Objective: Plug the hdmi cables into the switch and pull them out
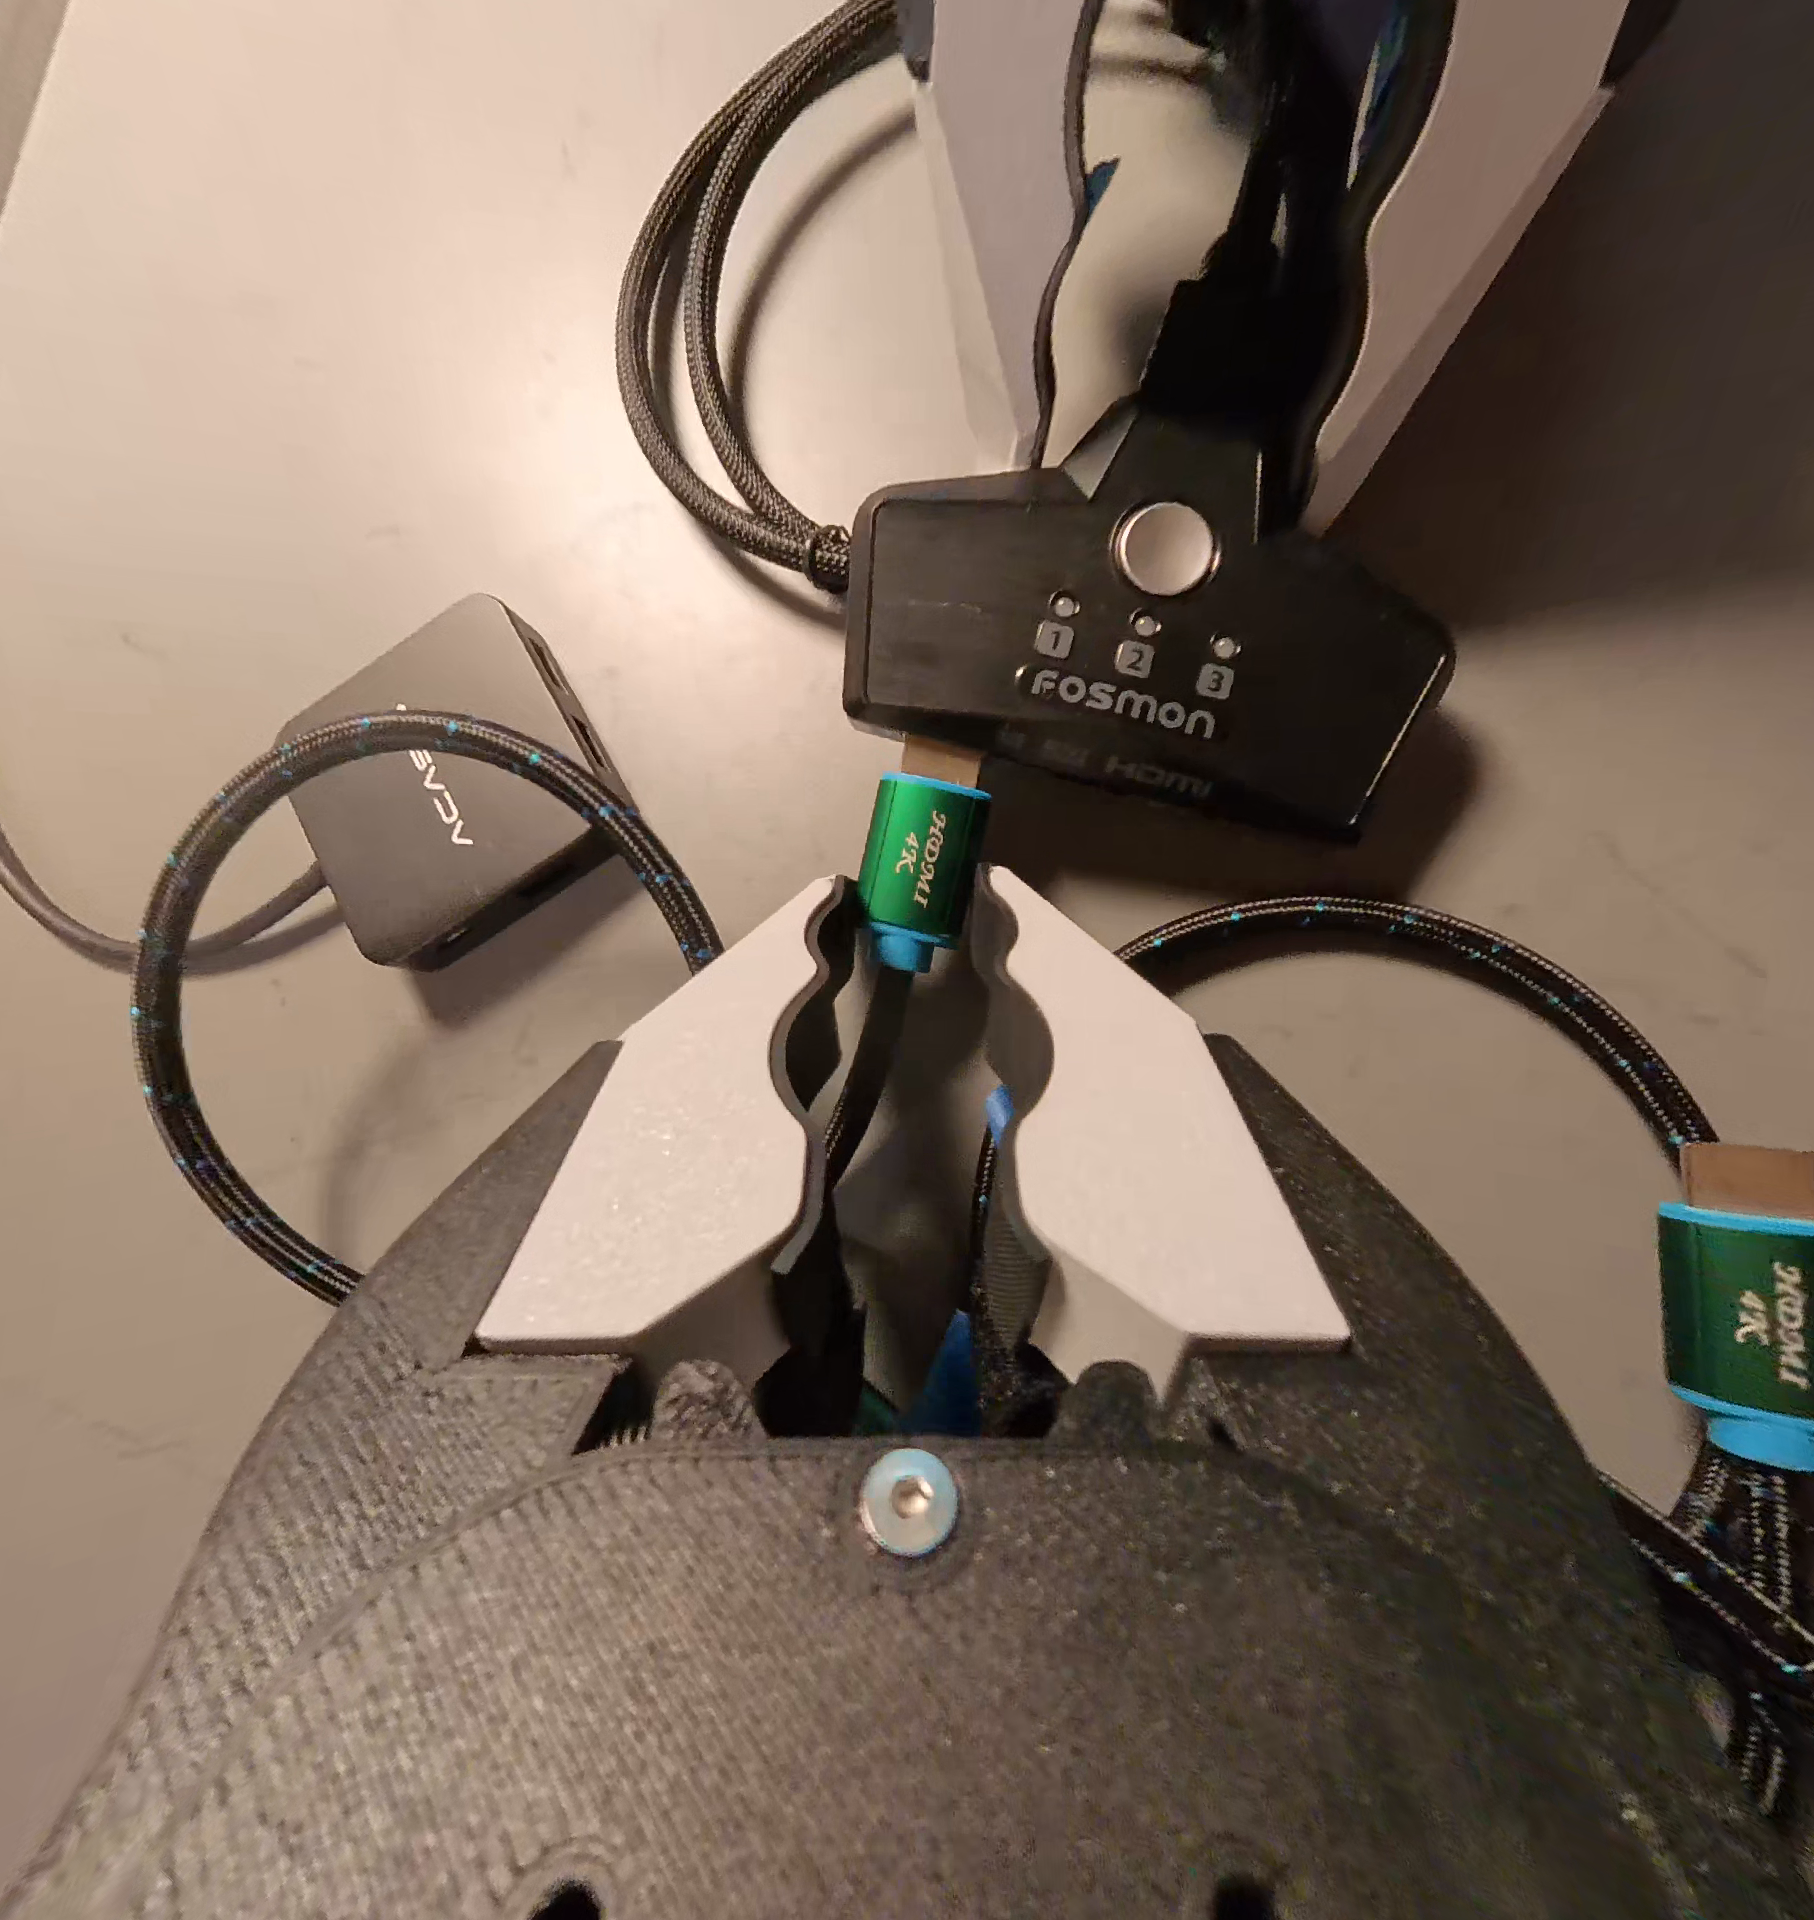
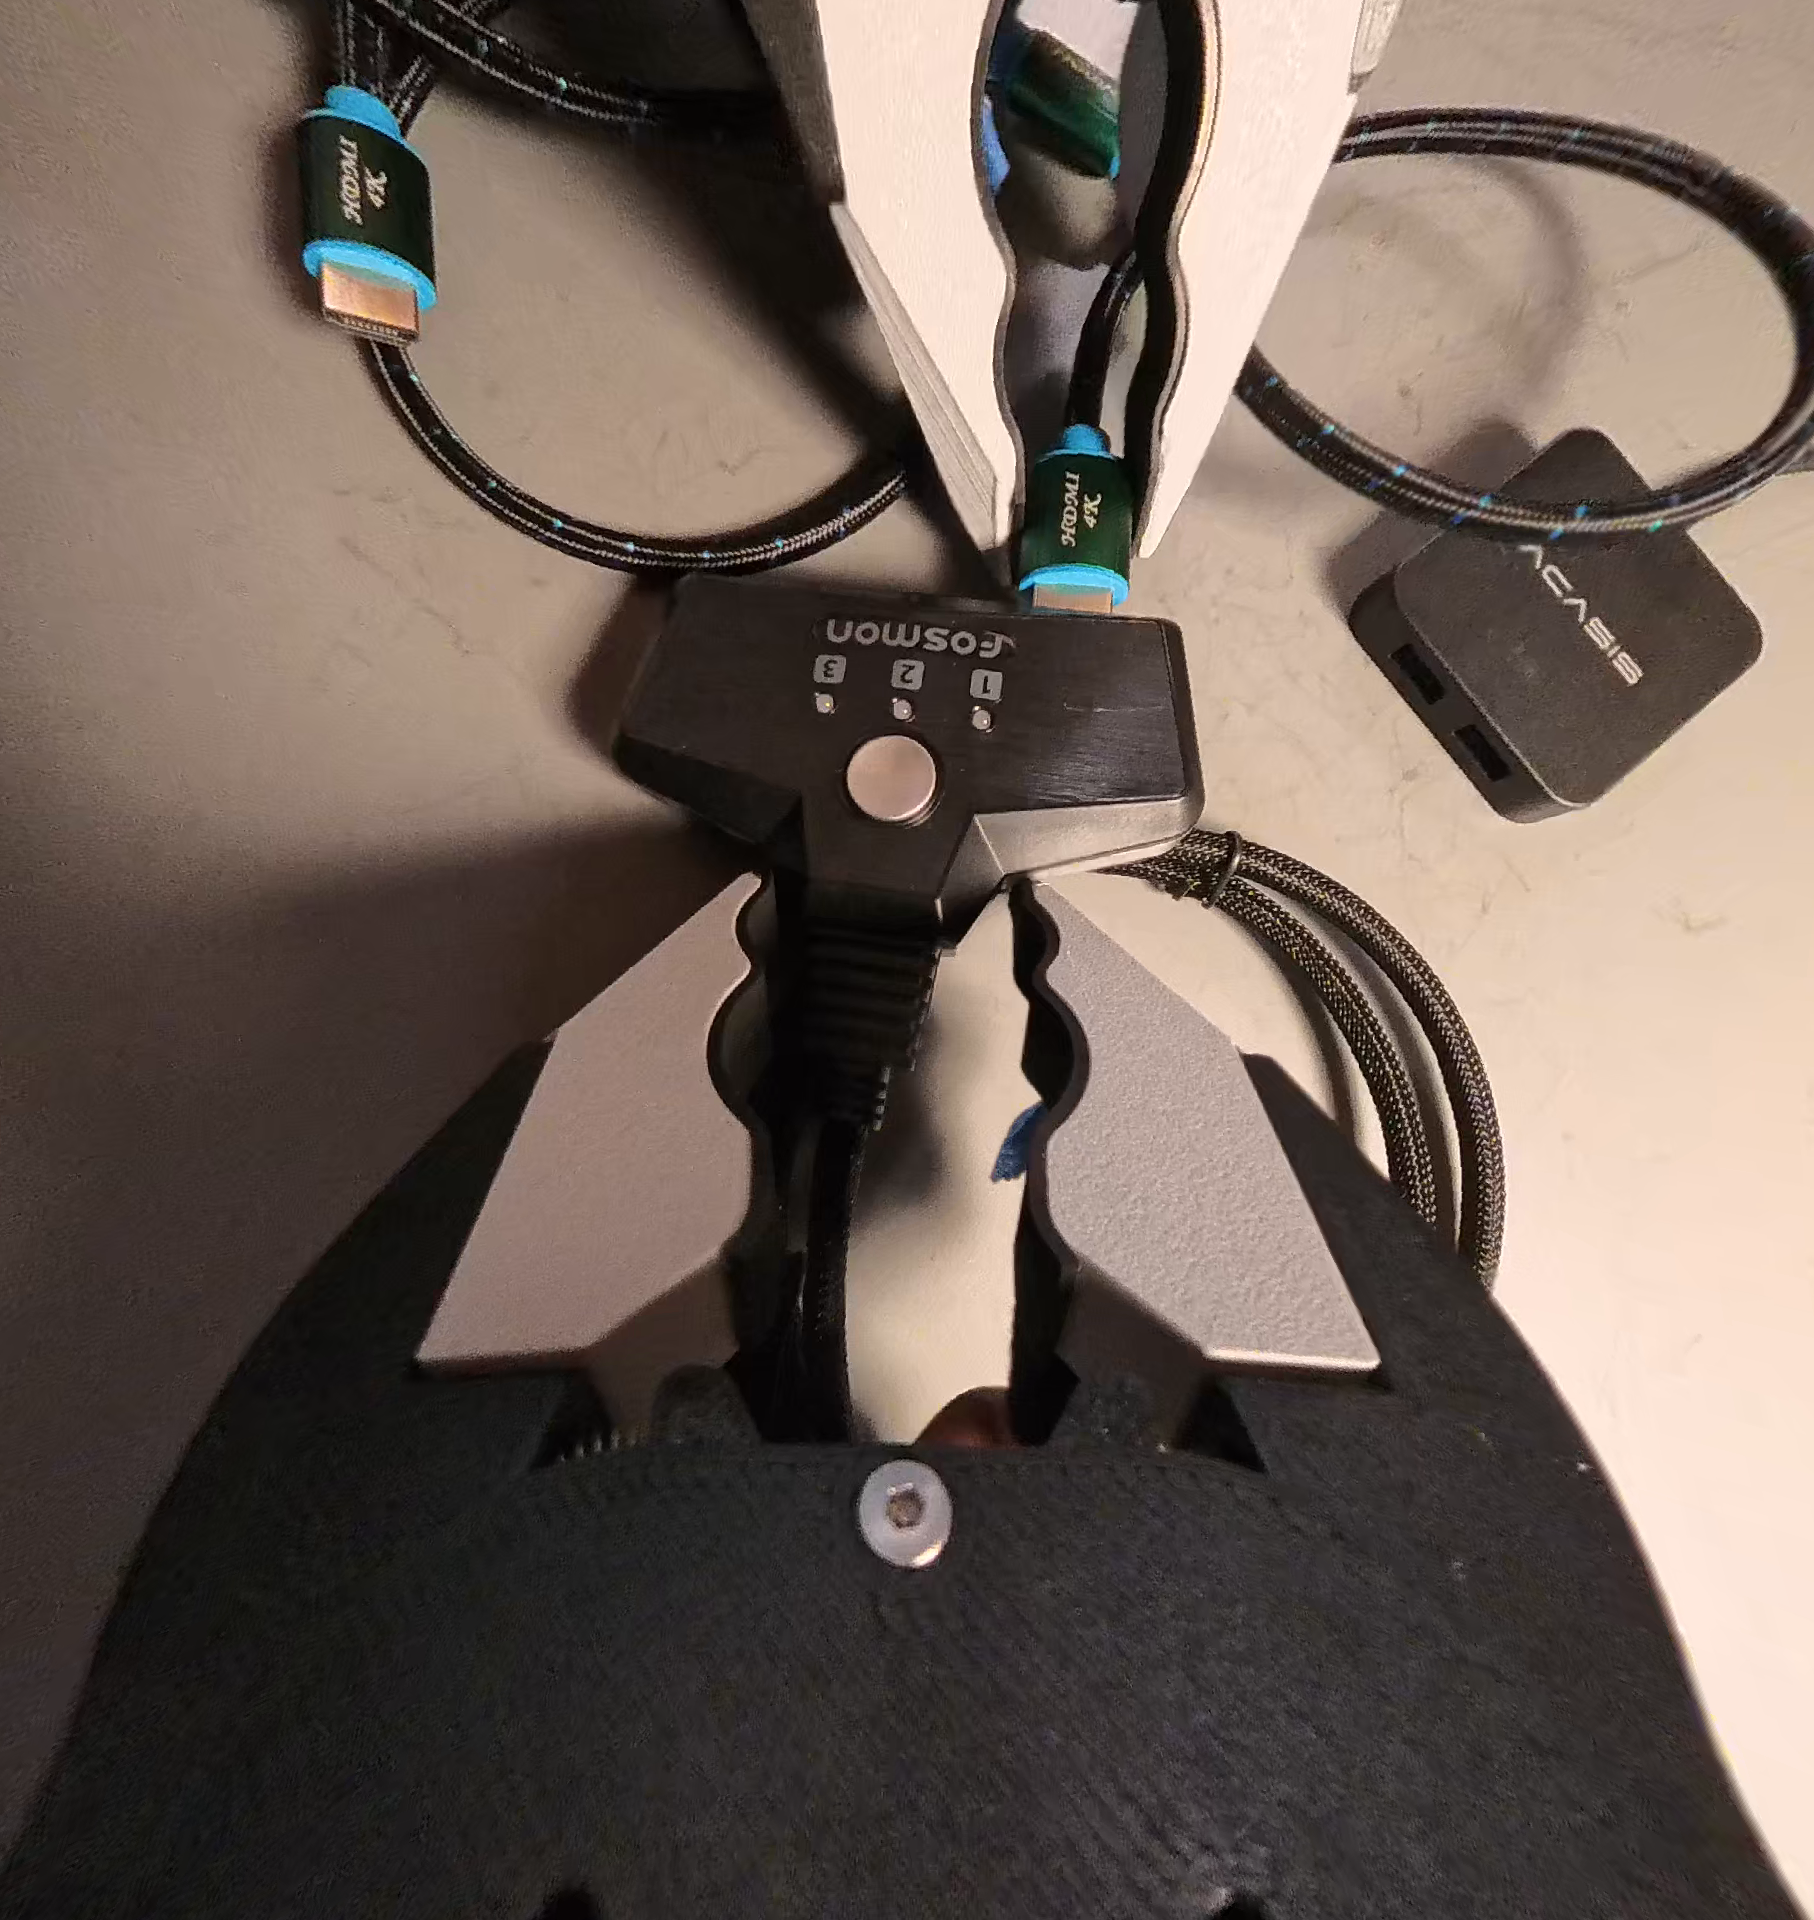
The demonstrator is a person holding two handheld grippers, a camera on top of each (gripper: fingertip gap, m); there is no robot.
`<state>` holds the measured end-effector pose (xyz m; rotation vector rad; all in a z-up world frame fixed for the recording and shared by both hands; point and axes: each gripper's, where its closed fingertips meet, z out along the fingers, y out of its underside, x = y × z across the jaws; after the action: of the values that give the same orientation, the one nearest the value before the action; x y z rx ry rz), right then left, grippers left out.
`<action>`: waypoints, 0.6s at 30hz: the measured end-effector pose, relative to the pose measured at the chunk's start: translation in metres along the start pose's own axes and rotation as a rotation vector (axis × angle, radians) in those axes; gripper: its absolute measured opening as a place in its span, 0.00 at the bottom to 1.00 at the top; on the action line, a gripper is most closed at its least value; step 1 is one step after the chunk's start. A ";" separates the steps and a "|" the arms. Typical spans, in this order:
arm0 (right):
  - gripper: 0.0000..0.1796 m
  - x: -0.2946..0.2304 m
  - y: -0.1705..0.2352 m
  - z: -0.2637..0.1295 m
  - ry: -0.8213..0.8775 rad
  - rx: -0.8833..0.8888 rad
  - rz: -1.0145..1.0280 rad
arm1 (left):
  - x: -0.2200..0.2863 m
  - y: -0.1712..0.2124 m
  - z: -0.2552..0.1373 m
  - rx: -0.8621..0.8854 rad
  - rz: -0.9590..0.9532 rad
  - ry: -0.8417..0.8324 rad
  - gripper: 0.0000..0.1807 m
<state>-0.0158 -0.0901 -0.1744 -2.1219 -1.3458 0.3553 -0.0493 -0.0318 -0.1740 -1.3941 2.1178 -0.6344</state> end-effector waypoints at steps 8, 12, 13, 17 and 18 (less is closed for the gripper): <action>0.26 -0.007 0.002 -0.002 -0.042 -0.026 -0.110 | 0.010 -0.010 -0.004 0.033 0.146 -0.010 0.10; 0.26 -0.011 -0.002 0.000 -0.061 -0.001 -0.148 | 0.015 -0.010 -0.007 0.053 0.185 0.021 0.10; 0.26 -0.011 -0.003 0.001 -0.061 0.004 -0.155 | 0.016 -0.009 -0.007 0.050 0.188 0.024 0.10; 0.27 -0.011 -0.005 0.003 -0.065 0.023 -0.163 | 0.018 -0.008 -0.007 0.050 0.198 0.033 0.10; 0.27 -0.011 -0.005 0.003 -0.060 0.023 -0.164 | 0.018 -0.009 -0.007 0.055 0.196 0.028 0.09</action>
<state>-0.0263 -0.0975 -0.1747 -1.9801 -1.5305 0.3679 -0.0536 -0.0507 -0.1664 -1.1373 2.2076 -0.6318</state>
